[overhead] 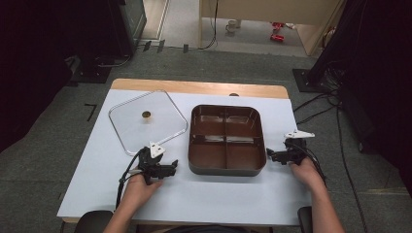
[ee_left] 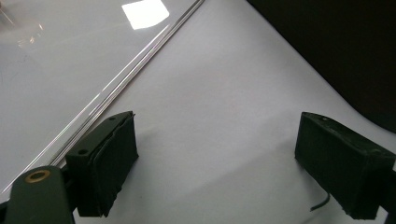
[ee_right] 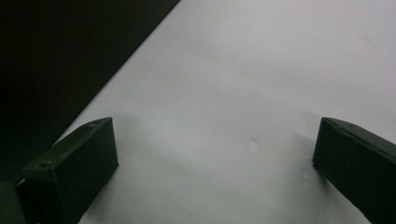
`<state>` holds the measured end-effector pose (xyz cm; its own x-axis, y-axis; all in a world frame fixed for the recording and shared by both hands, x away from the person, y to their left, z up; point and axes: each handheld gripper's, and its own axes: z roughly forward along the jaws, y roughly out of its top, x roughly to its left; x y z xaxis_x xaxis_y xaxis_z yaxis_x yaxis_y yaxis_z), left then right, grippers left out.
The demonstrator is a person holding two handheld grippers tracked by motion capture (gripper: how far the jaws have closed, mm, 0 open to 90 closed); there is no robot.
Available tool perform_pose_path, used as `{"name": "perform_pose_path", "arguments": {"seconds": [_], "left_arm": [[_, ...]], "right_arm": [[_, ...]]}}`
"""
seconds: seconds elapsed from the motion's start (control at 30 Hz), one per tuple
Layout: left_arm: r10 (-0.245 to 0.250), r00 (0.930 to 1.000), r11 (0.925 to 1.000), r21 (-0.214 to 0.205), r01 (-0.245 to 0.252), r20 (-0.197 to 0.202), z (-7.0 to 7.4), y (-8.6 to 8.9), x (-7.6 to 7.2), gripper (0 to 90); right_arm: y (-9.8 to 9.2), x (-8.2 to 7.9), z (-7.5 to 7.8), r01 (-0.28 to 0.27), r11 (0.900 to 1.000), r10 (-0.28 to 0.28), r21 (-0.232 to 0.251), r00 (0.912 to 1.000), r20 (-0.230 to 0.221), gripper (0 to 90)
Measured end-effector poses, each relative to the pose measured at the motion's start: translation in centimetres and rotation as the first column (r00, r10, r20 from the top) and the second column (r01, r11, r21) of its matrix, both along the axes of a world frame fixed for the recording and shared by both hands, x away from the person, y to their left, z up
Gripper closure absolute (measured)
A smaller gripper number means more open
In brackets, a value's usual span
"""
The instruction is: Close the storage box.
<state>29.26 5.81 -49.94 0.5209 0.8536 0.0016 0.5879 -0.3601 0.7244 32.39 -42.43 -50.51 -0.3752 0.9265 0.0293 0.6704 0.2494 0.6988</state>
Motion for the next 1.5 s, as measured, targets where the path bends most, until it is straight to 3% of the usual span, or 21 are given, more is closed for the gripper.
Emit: {"name": "perform_pose_path", "arguments": {"seconds": [0.27,0.37,0.5,0.57,0.7,0.87,0.93,1.17,1.5], "left_arm": [[-0.007,0.9975,0.9992,0.038,0.009,-0.071,0.7,-0.4,0.7,12.4],[-0.045,0.9945,0.9977,0.047,0.049,-0.095,0.8,-0.3,1.0,10.8],[-0.061,0.9926,0.9963,0.054,0.066,-0.105,1.0,-0.2,1.1,9.4],[-0.05,0.9927,0.997,0.054,0.056,-0.11,1.3,-0.2,1.1,13.6],[-0.064,0.9934,0.9978,0.009,0.065,-0.095,2.0,-0.1,1.1,14.8],[-0.081,0.9927,0.9959,0.033,0.084,-0.089,2.4,0.0,1.0,14.8],[-0.092,0.9921,0.9956,0.012,0.093,-0.085,2.8,0.0,1.0,14.8],[-0.104,0.9918,0.9943,0.017,0.106,-0.073,3.7,0.1,1.4,15.2],[-0.09,0.9938,0.9959,-0.01,0.09,-0.065,4.7,0.9,3.0,15.2]], "right_arm": [[0.0,0.0,0.0,0.0,1.0,0.0,0.0,1.0,0.0,0.0],[0.0,0.0,0.0,0.0,1.0,0.0,0.0,1.0,0.0,0.0],[0.0,0.0,0.0,0.0,1.0,0.0,0.0,1.0,0.0,0.0],[0.0,0.0,0.0,0.0,1.0,0.0,0.0,1.0,0.0,0.0],[0.0,0.0,0.0,0.0,1.0,0.0,0.001,1.0,0.0,0.0],[0.0,0.0,0.0,0.001,1.0,-0.001,0.001,1.0,0.0,0.0],[0.0,0.0,0.0,0.0,1.0,0.0,0.001,1.0,0.0,0.0],[0.0,0.0,0.0,0.0,1.0,0.0,0.001,1.0,0.0,0.0],[0.0,0.0,0.0,0.001,1.0,-0.001,0.001,1.0,0.0,0.0]]}}
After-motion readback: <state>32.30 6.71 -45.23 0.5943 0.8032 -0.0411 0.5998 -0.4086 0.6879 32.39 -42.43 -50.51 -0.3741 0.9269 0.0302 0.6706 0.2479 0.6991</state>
